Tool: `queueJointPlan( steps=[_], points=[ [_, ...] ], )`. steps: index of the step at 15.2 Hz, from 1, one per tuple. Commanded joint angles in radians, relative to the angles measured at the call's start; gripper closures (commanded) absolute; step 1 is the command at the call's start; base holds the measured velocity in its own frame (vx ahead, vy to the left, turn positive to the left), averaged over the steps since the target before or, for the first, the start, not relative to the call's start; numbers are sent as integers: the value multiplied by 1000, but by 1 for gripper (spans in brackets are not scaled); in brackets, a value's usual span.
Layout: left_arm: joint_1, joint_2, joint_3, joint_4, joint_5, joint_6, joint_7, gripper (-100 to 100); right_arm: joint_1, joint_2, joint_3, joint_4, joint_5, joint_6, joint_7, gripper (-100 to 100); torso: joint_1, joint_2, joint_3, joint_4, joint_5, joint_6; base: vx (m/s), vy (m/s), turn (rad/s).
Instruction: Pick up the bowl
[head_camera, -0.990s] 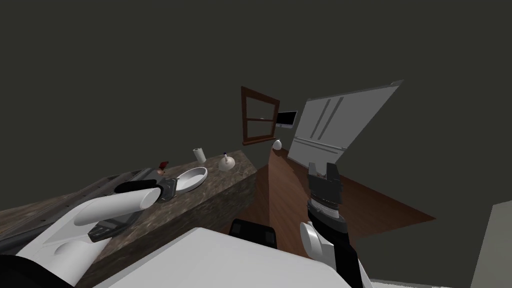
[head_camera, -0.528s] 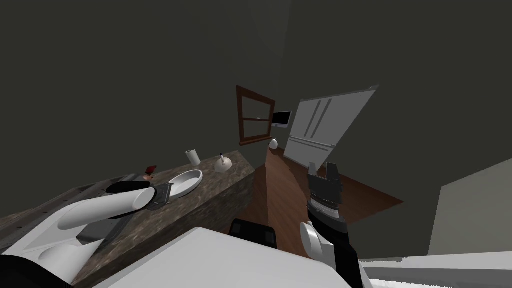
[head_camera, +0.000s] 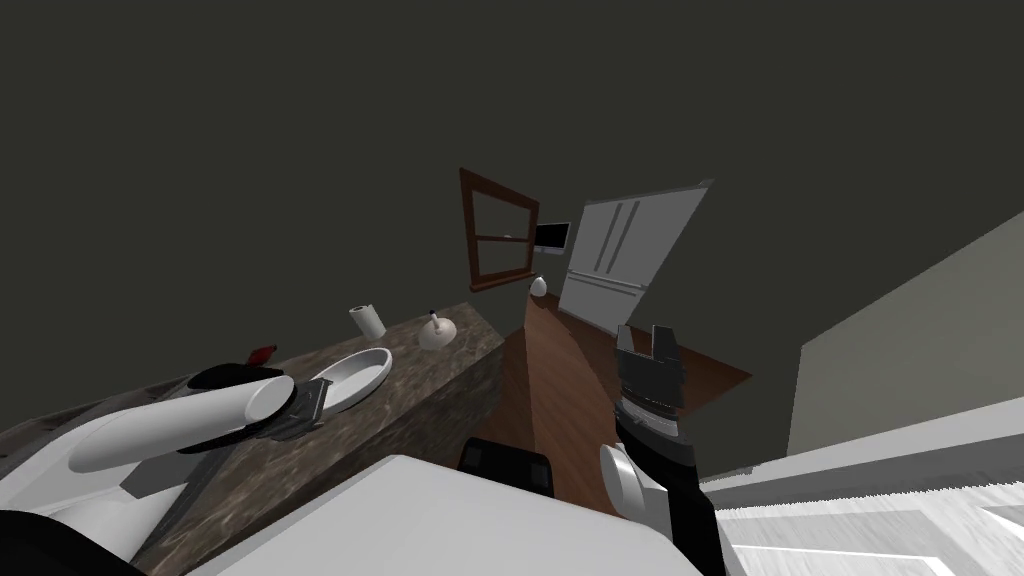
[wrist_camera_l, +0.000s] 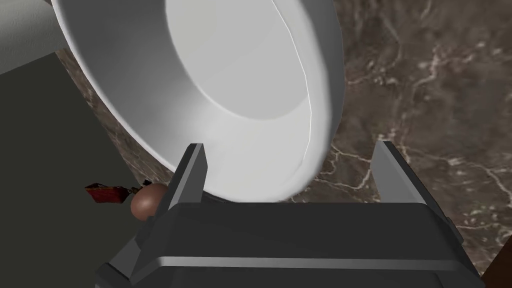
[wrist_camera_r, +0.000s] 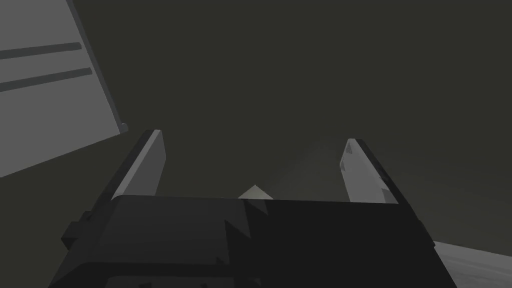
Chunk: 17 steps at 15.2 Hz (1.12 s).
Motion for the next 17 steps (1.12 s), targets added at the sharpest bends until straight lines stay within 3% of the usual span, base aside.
queueJointPlan(
  steps=[1,2,6,14,17],
  points=[
    [2,-3,8,-2,4,31,0,-100,0,0,0,0,0,0,0,0,0,0,0,0,0,0,-4,18,-75],
    [1,-4,29,1,13,66,1,-100,0,0,0,0,0,0,0,0,0,0,0,0,0,0,-2,17,-138],
    [-2,-6,65,7,31,149,2,-100,0,0,0,0,0,0,0,0,0,0,0,0,0,0,-4,29,-197],
    [-6,-10,116,15,55,289,3,-100,0,0,0,0,0,0,0,0,0,0,0,0,0,0,-5,22,-124],
    [-14,-10,90,54,34,233,0,-100,0,0,0,0,0,0,0,0,-1,0,0,0,0,0,-11,5,-29]
  ],
)
